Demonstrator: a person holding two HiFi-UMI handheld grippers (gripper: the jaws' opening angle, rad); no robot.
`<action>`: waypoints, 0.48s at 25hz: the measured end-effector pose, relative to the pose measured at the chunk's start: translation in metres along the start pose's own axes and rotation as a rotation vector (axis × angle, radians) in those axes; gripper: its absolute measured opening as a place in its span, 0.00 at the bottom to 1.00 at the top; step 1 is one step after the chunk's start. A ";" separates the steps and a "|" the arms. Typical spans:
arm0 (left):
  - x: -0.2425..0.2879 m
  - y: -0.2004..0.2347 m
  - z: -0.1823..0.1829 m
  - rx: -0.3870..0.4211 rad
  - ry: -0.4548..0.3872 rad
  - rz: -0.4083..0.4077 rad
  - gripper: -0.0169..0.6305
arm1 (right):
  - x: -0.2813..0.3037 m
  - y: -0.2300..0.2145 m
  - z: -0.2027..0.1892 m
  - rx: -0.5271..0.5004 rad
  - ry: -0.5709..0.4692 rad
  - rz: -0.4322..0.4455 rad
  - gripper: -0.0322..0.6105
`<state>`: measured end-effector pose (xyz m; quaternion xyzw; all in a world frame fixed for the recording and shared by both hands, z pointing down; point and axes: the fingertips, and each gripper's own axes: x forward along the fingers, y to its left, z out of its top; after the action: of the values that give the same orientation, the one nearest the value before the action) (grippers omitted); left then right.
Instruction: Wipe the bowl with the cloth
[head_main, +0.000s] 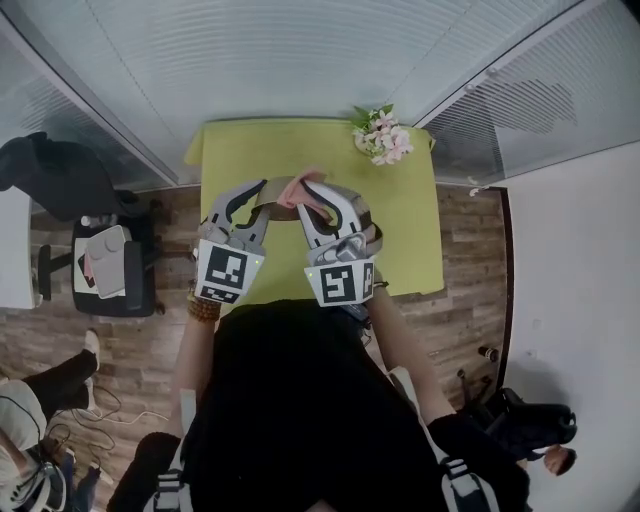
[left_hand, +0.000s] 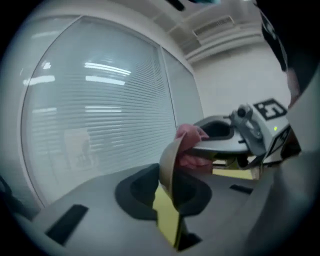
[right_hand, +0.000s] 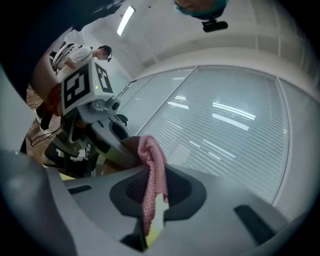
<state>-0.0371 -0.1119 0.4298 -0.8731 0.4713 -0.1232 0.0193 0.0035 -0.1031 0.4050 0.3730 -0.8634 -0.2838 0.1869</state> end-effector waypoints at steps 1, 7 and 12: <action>-0.002 -0.001 0.005 0.031 -0.008 0.025 0.09 | -0.002 -0.001 0.006 -0.020 -0.017 -0.020 0.10; -0.022 0.019 0.032 -0.372 -0.228 0.057 0.08 | -0.007 -0.015 0.024 0.228 -0.117 -0.077 0.10; -0.033 0.033 0.031 -0.767 -0.375 0.018 0.10 | -0.010 -0.026 0.042 0.540 -0.252 -0.097 0.11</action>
<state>-0.0749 -0.1052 0.3886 -0.8202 0.4791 0.2219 -0.2203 0.0012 -0.0954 0.3550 0.4119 -0.9051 -0.0967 -0.0413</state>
